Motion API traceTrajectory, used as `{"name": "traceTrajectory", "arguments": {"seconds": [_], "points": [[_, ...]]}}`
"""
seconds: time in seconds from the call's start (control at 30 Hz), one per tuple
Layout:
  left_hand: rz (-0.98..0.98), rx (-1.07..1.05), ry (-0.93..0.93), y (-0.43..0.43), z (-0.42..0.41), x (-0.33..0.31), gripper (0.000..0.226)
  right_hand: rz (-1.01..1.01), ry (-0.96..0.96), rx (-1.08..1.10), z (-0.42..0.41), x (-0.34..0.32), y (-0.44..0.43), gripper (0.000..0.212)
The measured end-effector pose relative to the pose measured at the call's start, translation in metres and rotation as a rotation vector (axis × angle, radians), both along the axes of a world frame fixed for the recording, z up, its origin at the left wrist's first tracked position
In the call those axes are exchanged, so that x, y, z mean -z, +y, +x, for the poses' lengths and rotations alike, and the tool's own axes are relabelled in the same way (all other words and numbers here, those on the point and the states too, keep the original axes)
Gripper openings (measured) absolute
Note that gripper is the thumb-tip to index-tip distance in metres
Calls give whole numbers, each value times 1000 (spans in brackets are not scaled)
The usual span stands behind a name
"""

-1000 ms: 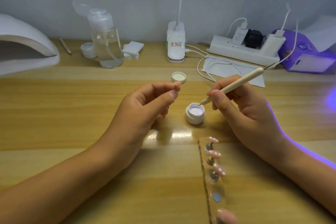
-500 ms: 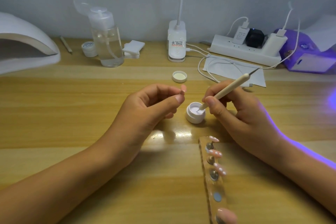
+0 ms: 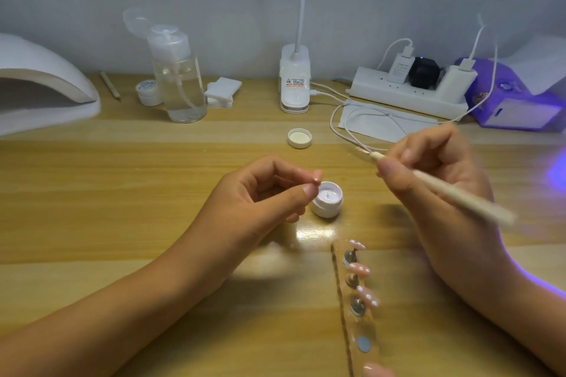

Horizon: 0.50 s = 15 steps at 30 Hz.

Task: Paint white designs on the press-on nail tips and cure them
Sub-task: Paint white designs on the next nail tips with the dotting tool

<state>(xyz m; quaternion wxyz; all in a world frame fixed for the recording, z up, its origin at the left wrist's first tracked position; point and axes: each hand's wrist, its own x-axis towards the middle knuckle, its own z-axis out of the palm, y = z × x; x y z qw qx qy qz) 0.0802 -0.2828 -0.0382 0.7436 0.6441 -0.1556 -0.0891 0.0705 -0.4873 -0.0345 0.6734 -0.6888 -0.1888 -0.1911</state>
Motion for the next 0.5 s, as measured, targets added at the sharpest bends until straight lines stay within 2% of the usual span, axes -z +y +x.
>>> {"name": "traceTrajectory", "arguments": {"seconds": [0.1,0.2,0.27,0.5], "points": [[9,71,-9,-2,-5,-1,11,90,104,-68,-4,0,-2,17],[100,130,-101,-4,-12,0,1,199,226,-141,-5,2,0,15],[155,144,-160,-6,-15,2,4,267,280,-183,-3,3,1,13],[159,150,-128,-5,-13,3,2,328,328,-191,3,0,-2,19]]}}
